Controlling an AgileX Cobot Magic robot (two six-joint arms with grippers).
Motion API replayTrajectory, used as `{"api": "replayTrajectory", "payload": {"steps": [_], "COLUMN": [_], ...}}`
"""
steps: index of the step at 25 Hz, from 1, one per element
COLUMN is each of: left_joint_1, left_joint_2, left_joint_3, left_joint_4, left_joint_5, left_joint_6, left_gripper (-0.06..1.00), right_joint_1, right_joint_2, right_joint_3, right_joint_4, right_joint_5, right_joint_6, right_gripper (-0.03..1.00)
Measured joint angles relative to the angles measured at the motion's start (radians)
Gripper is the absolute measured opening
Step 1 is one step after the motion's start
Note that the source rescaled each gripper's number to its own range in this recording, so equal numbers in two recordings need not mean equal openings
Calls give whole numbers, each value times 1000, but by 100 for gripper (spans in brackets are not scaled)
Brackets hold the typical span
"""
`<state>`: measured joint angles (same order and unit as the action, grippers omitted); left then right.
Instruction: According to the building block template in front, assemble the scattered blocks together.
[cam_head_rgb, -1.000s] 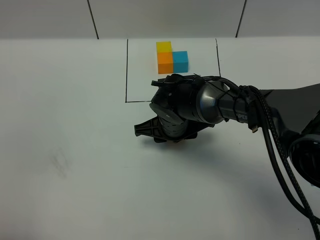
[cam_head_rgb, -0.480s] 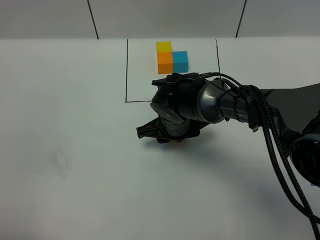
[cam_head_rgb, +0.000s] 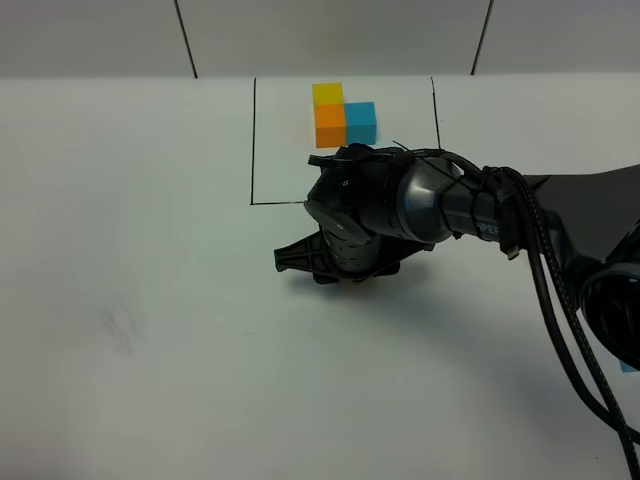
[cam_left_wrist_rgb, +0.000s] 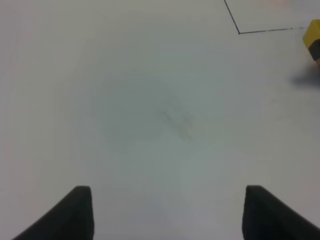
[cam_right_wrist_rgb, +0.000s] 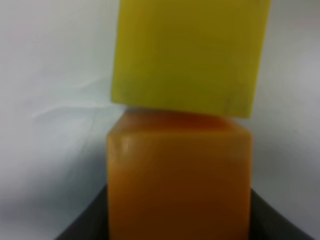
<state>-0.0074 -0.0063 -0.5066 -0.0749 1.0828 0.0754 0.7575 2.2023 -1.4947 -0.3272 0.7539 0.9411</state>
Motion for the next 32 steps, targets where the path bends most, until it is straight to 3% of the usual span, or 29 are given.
{"api": "replayTrajectory", "payload": {"steps": [32], "left_joint_1": [0], "left_joint_2": [0], "left_joint_3": [0], "left_joint_4": [0], "left_joint_5": [0], "left_joint_6": [0], "left_gripper": [43], "right_joint_1": [-18], "right_joint_2": [1], "right_joint_3": [0], "right_joint_4": [40], "right_joint_5": [-51], "right_joint_6": [-9], "right_gripper": [0]}}
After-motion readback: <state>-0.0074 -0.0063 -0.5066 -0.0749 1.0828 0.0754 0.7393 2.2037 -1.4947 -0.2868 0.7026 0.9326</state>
